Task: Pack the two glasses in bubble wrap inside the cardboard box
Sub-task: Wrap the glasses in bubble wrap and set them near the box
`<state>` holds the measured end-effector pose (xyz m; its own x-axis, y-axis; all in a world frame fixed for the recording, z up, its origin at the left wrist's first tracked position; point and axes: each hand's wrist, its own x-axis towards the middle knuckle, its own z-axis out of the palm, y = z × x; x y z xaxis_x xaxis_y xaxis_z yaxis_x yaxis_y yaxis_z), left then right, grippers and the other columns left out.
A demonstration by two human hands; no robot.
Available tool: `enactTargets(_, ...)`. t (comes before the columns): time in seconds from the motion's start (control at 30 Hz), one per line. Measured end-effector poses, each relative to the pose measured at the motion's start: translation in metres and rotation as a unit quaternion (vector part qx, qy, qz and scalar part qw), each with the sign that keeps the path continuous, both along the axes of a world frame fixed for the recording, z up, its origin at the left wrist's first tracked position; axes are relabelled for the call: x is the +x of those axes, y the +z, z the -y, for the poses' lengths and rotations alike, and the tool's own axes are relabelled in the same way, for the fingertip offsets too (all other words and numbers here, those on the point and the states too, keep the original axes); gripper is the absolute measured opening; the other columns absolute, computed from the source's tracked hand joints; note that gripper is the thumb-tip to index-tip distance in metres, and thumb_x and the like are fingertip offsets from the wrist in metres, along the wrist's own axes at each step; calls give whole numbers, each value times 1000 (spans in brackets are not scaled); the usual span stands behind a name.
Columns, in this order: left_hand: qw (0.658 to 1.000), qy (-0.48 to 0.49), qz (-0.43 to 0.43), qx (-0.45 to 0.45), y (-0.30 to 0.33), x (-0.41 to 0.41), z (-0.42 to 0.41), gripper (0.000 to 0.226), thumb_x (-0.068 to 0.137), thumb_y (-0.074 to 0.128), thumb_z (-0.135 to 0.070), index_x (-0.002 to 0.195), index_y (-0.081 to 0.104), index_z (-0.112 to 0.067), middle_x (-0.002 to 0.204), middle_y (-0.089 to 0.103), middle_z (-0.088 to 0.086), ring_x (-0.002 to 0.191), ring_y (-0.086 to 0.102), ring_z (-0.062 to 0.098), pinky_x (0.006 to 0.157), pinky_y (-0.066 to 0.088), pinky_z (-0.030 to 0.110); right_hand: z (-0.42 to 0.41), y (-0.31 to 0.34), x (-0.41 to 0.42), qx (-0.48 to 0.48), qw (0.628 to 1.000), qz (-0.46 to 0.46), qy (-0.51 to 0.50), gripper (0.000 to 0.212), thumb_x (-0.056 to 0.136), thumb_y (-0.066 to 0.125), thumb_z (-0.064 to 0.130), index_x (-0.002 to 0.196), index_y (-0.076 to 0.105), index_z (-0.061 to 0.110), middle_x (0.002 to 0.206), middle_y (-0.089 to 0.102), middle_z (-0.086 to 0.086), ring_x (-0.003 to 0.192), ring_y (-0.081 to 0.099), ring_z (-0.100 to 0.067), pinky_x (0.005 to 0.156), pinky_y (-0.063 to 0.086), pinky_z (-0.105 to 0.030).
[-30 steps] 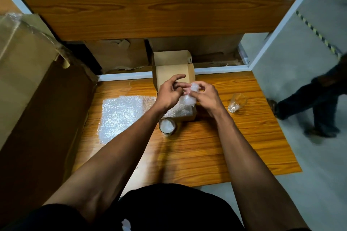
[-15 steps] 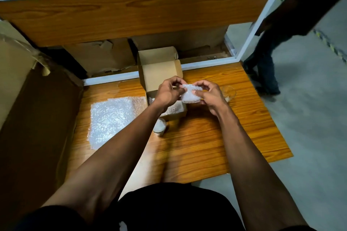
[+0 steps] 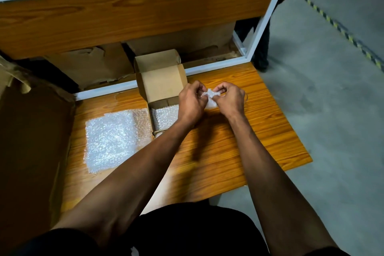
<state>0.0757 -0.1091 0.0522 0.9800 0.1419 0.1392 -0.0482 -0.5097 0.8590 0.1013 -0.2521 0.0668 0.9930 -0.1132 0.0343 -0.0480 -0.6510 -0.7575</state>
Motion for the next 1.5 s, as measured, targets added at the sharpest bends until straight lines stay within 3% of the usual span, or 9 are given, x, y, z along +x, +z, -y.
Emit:
enactTargets(0.1,1000,-11,17,20,-1,0,9,18,91,67,-10,99,61,-25,98,56,0,85,55,15,74,52,38,6,4,3,-15,1000,0,9,17,81,87,10,92,77,19,91,71,8,81,65,-7,57,39,0)
enactTargets(0.17,999,-11,17,26,-2,2,11,16,93,65,-12,101,60,-25,101,55,0,87,54,16,75,53,39,13,8,7,13,999,-30,25,16,83,83,12,94,79,24,90,73,10,78,70,-9,68,56,-15)
enactTargets(0.33,1000,10,4,-8,-2,12,7,16,95,69,-14,102,61,-27,105,57,1,93,59,16,80,57,39,35,5,16,203,967,-126,91,31,89,72,2,104,81,29,112,78,4,98,76,-12,92,63,-41)
enactTargets(0.57,998,-10,-7,-57,-3,10,17,21,91,72,-7,106,67,-20,115,60,3,95,62,6,75,49,8,42,6,11,178,979,-71,69,33,85,76,1,110,81,23,100,80,7,85,76,-8,77,62,-25)
enactTargets(0.73,994,-67,-21,-81,-10,7,22,34,87,84,-12,118,70,-14,120,50,-4,109,61,9,84,57,15,46,2,11,120,990,-53,50,27,83,80,4,106,81,19,97,78,8,71,68,9,62,51,-11)
enactTargets(1.07,984,-152,40,88,-22,11,25,56,93,82,-17,142,58,-33,137,47,-3,121,55,16,94,59,32,59,-4,15,125,987,-78,70,27,81,83,5,101,70,18,90,78,5,82,76,-7,77,63,-29)
enactTargets(1.23,991,-107,32,78,-22,18,34,32,94,79,-20,125,73,-22,122,59,-2,108,55,10,91,57,35,75,-11,16,221,970,-96,44,24,97,66,2,112,60,18,101,80,-1,93,77,-14,88,63,-39)
enactTargets(1.33,993,-94,25,60,-19,23,40,28,93,80,-19,120,76,-20,118,59,-2,105,58,12,90,58,34,84,-24,13,152,987,-15,-46,40,90,72,1,123,60,19,121,70,2,107,68,-12,93,61,-40)
enactTargets(1.5,996,-75,3,46,-22,31,42,27,92,82,-19,119,76,-19,119,59,0,107,59,16,91,59,32,91,-54,7,43,994,-97,-4,101,80,89,20,161,28,26,163,39,-6,148,36,-30,116,39,-44)
